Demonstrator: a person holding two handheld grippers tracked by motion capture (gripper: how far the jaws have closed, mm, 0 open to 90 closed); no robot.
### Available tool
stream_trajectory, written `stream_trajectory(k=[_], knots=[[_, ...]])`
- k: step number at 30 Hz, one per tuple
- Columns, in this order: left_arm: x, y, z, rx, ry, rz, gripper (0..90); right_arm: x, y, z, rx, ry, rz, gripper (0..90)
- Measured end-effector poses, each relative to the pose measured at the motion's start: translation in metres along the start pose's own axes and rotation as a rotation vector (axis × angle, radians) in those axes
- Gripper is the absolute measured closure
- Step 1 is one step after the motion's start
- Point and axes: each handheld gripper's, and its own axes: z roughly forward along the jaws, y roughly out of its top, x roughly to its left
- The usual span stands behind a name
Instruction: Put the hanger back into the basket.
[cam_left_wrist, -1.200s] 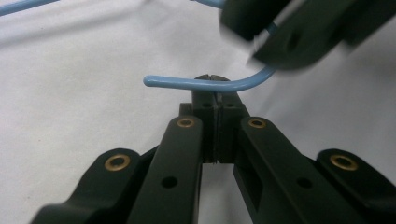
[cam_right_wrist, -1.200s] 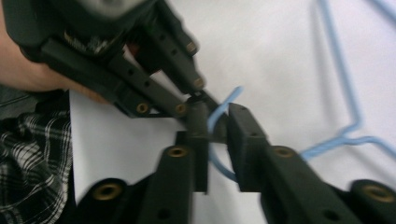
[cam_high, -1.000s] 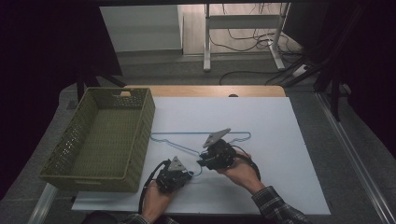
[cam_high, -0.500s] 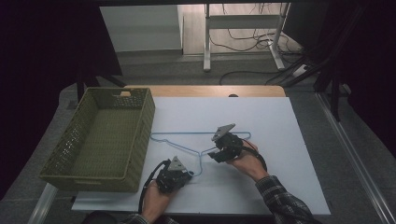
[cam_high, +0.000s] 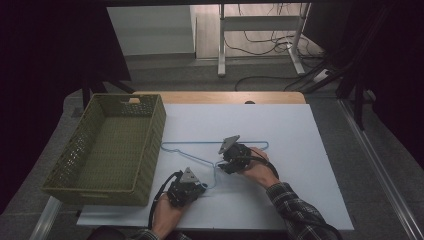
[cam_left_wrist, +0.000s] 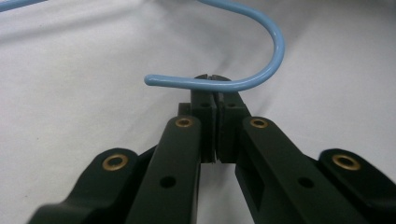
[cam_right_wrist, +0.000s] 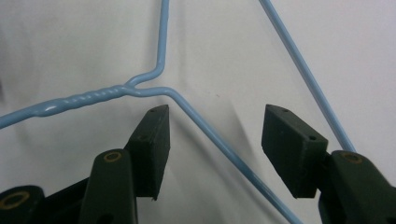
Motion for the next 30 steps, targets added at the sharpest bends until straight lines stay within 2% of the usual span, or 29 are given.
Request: stream_trajectory(k=[6,7,10,11,12,14,15,16,17,18,19,20,21,22,23,24,25,26,27,29,30], knots=[[0.0,0.0,0.0,-0.001,-0.002,-0.003,88.3,-0.001,0.002,0.004,0.004,0.012,-0.021,47.0],[0.0,0.0,0.0,-0.001,-0.002,-0.004,88.3,-0.001,0.003,0.004,0.004,0.024,-0.03,51.0],[0.0,0.0,0.0,-0.001,-0.001,-0.004,88.3,-0.002,0.004,0.006,-0.003,0.039,-0.042,55.1],[0.0,0.0,0.0,-0.002,-0.003,-0.006,88.2,-0.003,0.005,0.006,-0.002,0.068,-0.05,62.7],[0.0,0.0,0.0,-0.002,-0.003,-0.008,87.9,-0.003,0.005,0.006,0.001,0.081,-0.056,65.8],[0.0,0.0,0.0,-0.003,-0.004,-0.01,87.5,-0.003,0.006,0.007,-0.001,0.088,-0.063,67.5],[-0.001,-0.001,0.0,-0.003,-0.003,-0.013,86.9,-0.002,0.006,0.007,-0.011,0.092,-0.082,69.4],[-0.001,-0.001,0.0,-0.006,-0.005,-0.019,86.0,-0.001,0.007,0.006,0.002,0.078,-0.11,71.3],[-0.002,-0.001,-0.001,-0.004,-0.001,-0.019,85.4,0.003,0.009,0.005,0.008,0.055,-0.142,79.1],[-0.002,-0.001,-0.001,-0.004,-0.001,-0.019,84.8,0.003,0.009,0.005,0.008,0.055,-0.142,79.1],[-0.003,-0.002,-0.002,-0.005,0.003,-0.023,83.7,0.006,0.012,0.002,-0.003,0.044,-0.15,85.7],[-0.003,-0.002,-0.003,-0.008,-0.001,-0.031,83.7,0.006,0.012,0.002,-0.003,0.044,-0.15,85.7],[-0.003,-0.002,-0.004,-0.011,-0.001,-0.036,82.6,0.006,0.013,-0.001,-0.01,0.033,-0.122,86.0],[-0.003,-0.001,-0.006,-0.019,0.004,-0.034,81.5,0.002,0.013,-0.006,-0.03,0.048,-0.094,86.4],[-0.003,-0.001,-0.006,-0.019,0.004,-0.034,80.6,0.002,0.013,-0.006,-0.03,0.048,-0.094,86.4],[-0.003,0.0,-0.007,-0.023,0.004,-0.035,79.4,-0.001,0.013,-0.01,-0.048,0.05,-0.056,86.5],[-0.002,0.0,-0.008,-0.028,0.007,-0.039,79.4,-0.001,0.013,-0.01,-0.048,0.05,-0.056,86.5],[-0.002,0.0,-0.009,-0.035,0.012,-0.046,77.3,-0.002,0.014,-0.013,-0.064,0.053,-0.037,86.6],[-0.001,0.001,-0.01,-0.035,0.019,-0.062,69.7,-0.003,0.014,-0.017,-0.08,0.056,-0.009,86.6],[0.0,0.001,-0.011,-0.038,0.022,-0.07,60.3,-0.004,0.015,-0.021,-0.09,0.055,0.014,86.6],[0.001,0.002,-0.012,-0.044,0.025,-0.075,60.3,-0.004,0.015,-0.021,-0.09,0.055,0.014,86.6]])
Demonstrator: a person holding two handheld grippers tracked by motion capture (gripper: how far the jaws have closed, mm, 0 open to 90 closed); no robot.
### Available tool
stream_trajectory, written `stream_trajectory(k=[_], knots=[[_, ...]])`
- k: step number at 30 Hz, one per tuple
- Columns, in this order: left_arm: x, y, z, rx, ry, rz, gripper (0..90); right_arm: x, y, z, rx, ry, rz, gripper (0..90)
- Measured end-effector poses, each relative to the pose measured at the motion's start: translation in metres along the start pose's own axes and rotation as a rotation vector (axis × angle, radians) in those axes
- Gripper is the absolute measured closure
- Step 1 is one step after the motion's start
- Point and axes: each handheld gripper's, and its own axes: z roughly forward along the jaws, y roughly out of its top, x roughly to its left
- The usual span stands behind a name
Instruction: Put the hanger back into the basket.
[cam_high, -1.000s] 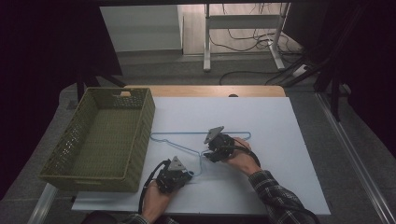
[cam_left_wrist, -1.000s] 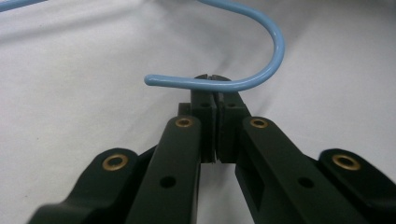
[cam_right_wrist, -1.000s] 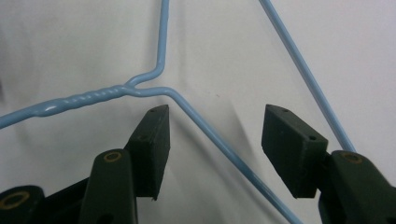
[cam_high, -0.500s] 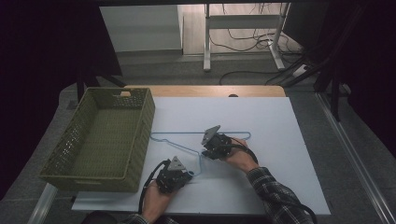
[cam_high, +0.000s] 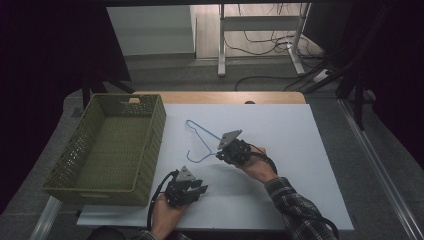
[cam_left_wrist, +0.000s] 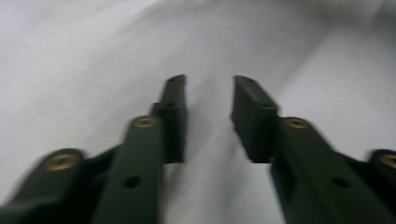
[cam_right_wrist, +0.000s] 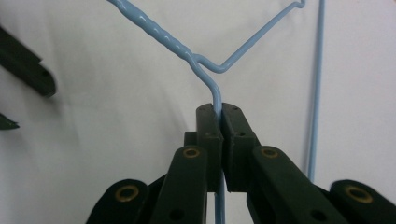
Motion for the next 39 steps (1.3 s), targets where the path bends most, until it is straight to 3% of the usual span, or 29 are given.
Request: stream_trajectory(k=[1,3,4,7,8,9,13,16,17,22,23,24,27,28,29,30,32,34,39], knots=[[0.001,0.001,-0.002,-0.008,0.012,-0.004,50.8,0.0,0.0,-0.004,-0.016,0.003,0.021,86.6],[0.004,0.006,-0.007,-0.033,0.014,-0.01,43.2,-0.001,0.001,-0.006,-0.024,0.004,0.031,86.6],[0.007,0.014,-0.016,-0.073,0.006,-0.005,39.3,-0.001,0.002,-0.01,-0.043,0.009,0.048,86.6],[0.01,0.023,-0.026,-0.109,-0.005,0.02,30.5,0.0,0.003,-0.014,-0.061,0.007,0.066,86.6],[0.011,0.032,-0.033,-0.151,-0.005,0.043,30.4,0.0,0.004,-0.019,-0.079,0.009,0.079,86.6],[0.013,0.037,-0.034,-0.16,-0.009,0.053,30.3,0.001,0.005,-0.02,-0.088,0.011,0.089,86.6],[0.019,0.05,-0.036,-0.195,0.001,0.063,37.0,0.001,0.007,-0.026,-0.11,0.017,0.11,86.6],[0.028,0.06,-0.034,-0.238,0.0,0.08,51.9,0.002,0.01,-0.03,-0.136,0.027,0.134,86.5],[0.034,0.065,-0.03,-0.27,-0.046,0.089,53.8,0.003,0.011,-0.031,-0.141,0.03,0.143,86.5],[0.034,0.07,-0.024,-0.306,-0.034,0.119,60.4,0.004,0.014,-0.032,-0.153,0.04,0.149,86.5],[0.034,0.071,-0.023,-0.314,-0.043,0.12,62.9,0.004,0.014,-0.032,-0.152,0.041,0.149,86.5],[0.034,0.072,-0.023,-0.323,-0.038,0.117,71.2,0.004,0.014,-0.032,-0.152,0.043,0.151,86.5],[0.033,0.073,-0.023,-0.32,-0.027,0.114,80.2,0.005,0.013,-0.032,-0.151,0.048,0.154,86.4],[0.03,0.075,-0.024,-0.306,0.01,0.123,82.0,0.004,0.013,-0.031,-0.154,0.053,0.164,86.3],[0.03,0.075,-0.024,-0.306,0.01,0.123,83.6,0.004,0.013,-0.031,-0.154,0.053,0.164,86.3],[0.026,0.079,-0.025,-0.288,0.064,0.146,84.8,0.004,0.014,-0.031,-0.15,0.066,0.177,85.7],[0.025,0.081,-0.026,-0.281,0.072,0.151,85.8,0.004,0.015,-0.033,-0.143,0.077,0.196,84.4],[0.023,0.089,-0.03,-0.276,0.082,0.142,85.9,0.005,0.017,-0.037,-0.151,0.035,0.186,76.4],[0.018,0.101,-0.035,-0.257,0.096,0.141,85.9,0.01,0.021,-0.052,-0.123,-0.035,0.184,69.2]])
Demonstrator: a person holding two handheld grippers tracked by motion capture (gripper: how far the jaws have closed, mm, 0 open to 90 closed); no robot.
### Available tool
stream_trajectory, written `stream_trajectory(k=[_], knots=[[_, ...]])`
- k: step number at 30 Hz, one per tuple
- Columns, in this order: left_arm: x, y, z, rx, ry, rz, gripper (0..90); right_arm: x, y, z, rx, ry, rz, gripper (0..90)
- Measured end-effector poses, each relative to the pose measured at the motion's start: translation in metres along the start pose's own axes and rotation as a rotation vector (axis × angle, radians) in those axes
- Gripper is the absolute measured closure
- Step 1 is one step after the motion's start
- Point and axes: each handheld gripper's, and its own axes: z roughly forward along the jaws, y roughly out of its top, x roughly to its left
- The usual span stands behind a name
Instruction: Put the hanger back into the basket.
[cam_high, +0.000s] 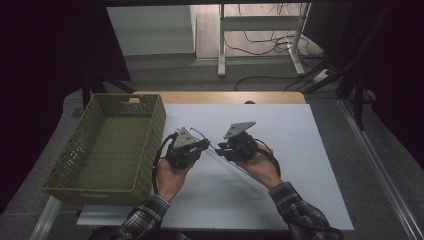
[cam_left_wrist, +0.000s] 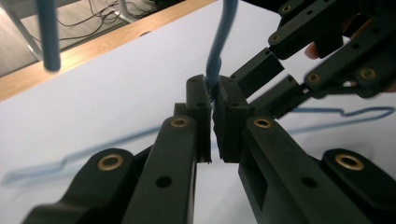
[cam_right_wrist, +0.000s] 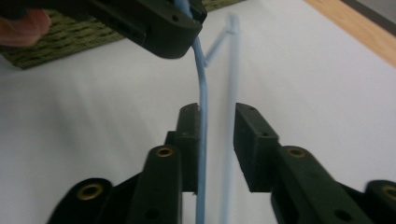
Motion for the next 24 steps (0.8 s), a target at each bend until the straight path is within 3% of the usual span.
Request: stream_trajectory(k=[3,6,9,13,14,17,18,19,20,21,24], knots=[[-0.005,0.01,0.001,0.02,0.013,0.012,86.0,0.009,0.003,-0.006,0.032,-0.067,-0.01,66.7],[-0.008,0.013,0.001,0.031,0.016,0.013,86.0,0.012,0.004,-0.005,0.051,-0.094,-0.003,68.9],[-0.009,0.016,0.001,0.03,-0.019,-0.011,85.9,0.015,0.003,-0.002,0.066,-0.132,-0.033,82.2],[-0.006,0.017,-0.002,0.03,-0.048,-0.014,84.3,0.016,0.002,-0.003,0.057,-0.094,-0.048,86.2],[-0.004,0.017,-0.005,0.032,-0.056,-0.019,74.8,0.016,0.002,-0.006,0.052,-0.091,-0.053,86.4],[0.005,0.016,-0.016,0.038,-0.079,-0.038,60.9,0.013,0.001,-0.01,0.035,-0.062,-0.037,86.4],[0.009,0.015,-0.02,0.042,-0.098,-0.045,60.9,0.011,0.0,-0.013,0.028,-0.046,-0.021,86.4],[0.014,0.013,-0.024,0.045,-0.117,-0.05,52.5,0.008,0.0,-0.019,0.015,-0.014,-0.002,86.4],[0.017,0.012,-0.028,0.048,-0.126,-0.055,52.5,0.008,0.0,-0.019,0.015,-0.014,-0.002,86.4],[0.023,0.009,-0.035,0.065,-0.137,-0.044,42.0,0.008,0.0,-0.025,0.006,0.007,0.0,86.4],[0.026,0.008,-0.04,0.092,-0.159,-0.015,32.1,0.007,-0.001,-0.03,0.004,0.032,-0.001,86.4]])
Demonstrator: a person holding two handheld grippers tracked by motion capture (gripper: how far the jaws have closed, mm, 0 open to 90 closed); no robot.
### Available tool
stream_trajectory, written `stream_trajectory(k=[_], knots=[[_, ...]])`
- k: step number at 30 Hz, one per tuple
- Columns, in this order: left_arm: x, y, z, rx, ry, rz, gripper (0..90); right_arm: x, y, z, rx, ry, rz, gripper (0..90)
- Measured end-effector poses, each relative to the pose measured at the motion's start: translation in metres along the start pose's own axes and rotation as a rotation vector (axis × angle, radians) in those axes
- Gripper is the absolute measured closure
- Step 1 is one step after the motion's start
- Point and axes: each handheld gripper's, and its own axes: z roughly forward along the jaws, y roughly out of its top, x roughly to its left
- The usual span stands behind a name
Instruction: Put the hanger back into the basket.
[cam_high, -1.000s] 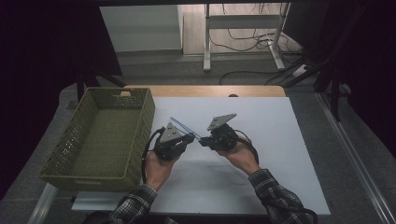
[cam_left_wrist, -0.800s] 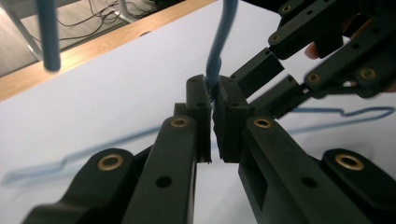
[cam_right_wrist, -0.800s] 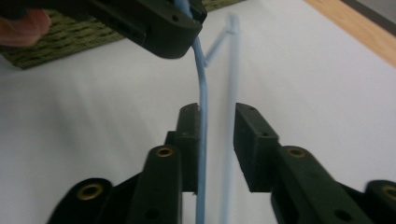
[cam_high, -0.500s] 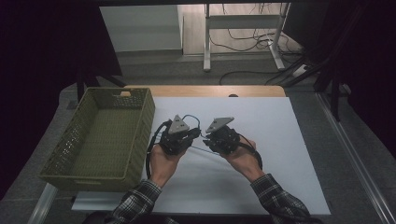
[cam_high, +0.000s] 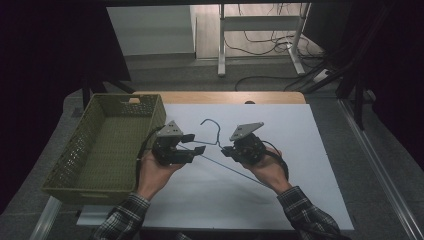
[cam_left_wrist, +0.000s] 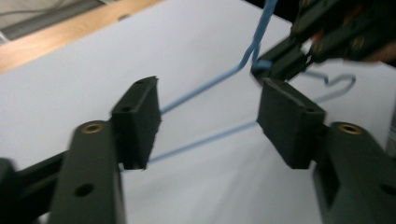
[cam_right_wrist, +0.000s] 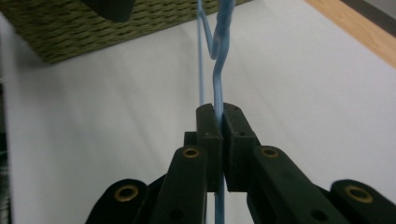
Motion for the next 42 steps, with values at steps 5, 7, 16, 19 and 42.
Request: stream_trajectory(k=[5,7,16,19,42], knots=[[0.002,0.003,-0.002,0.098,-0.042,0.084,35.1,0.003,-0.003,-0.01,0.016,0.05,-0.012,86.3],[0.003,0.006,0.002,0.145,-0.059,0.106,39.2,0.004,-0.004,-0.012,0.014,0.068,-0.014,86.3],[0.006,0.024,0.021,0.272,-0.159,0.226,52.6,0.007,-0.006,-0.022,0.007,0.124,-0.025,86.3],[0.007,0.027,0.027,0.306,-0.181,0.26,54.4,0.007,-0.007,-0.025,0.002,0.139,-0.031,86.3],[-0.008,0.036,0.025,0.376,-0.232,0.204,87.2,-0.001,-0.011,-0.04,-0.048,0.066,-0.04,43.2]])
